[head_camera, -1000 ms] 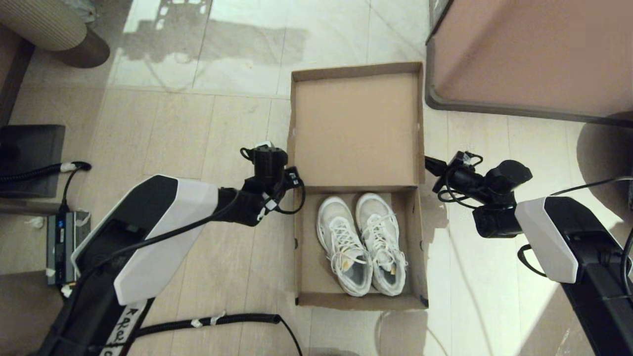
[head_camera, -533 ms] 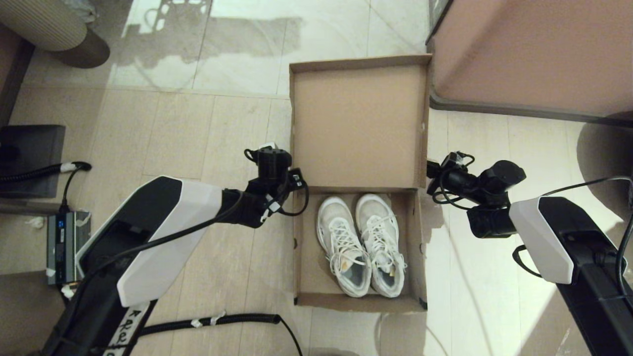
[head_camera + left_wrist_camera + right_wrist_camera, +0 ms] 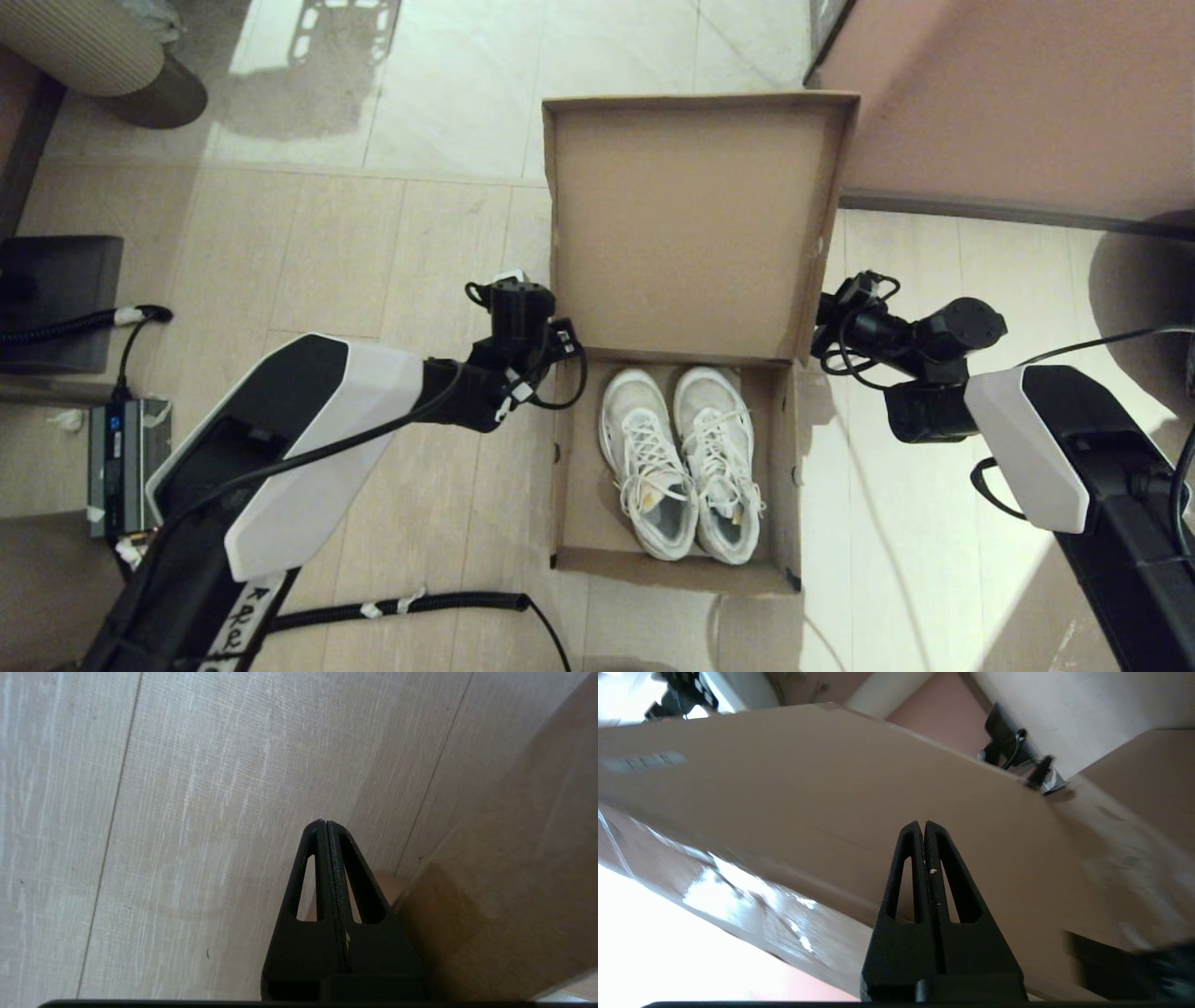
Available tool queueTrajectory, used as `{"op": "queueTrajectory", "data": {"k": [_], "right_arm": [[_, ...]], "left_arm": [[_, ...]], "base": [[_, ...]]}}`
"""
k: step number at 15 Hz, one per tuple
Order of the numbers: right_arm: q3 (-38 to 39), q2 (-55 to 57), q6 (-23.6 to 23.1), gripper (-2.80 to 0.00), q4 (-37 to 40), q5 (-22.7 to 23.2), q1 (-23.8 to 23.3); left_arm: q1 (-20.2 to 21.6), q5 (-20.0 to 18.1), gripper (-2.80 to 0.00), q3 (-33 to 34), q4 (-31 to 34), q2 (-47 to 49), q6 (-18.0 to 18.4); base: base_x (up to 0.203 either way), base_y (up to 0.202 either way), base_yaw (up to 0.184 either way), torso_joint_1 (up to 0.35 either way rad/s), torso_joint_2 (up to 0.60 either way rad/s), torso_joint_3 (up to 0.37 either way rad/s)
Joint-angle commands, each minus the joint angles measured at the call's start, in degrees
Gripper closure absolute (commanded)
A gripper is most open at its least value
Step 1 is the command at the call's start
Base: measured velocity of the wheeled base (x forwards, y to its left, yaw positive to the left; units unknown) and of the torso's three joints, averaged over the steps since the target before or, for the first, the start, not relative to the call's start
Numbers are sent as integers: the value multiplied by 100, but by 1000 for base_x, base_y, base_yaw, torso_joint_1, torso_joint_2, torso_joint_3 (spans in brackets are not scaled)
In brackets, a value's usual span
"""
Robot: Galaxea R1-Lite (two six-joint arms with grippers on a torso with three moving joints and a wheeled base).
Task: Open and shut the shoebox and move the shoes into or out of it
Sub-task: Close the shoe box
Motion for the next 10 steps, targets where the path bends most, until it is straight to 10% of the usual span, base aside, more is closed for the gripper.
{"op": "queueTrajectory", "data": {"k": [1,10], "right_arm": [[0,-287,77,0,-58,64,-2],[17,-1006,183,0,-59,242,0]], "left_arm": [[-13,15,0,-1,-13,17,-64],[-4,55,0,-1,19,-189,-301]], "base": [[0,0,0,0,0,0],[0,0,0,0,0,0]]}}
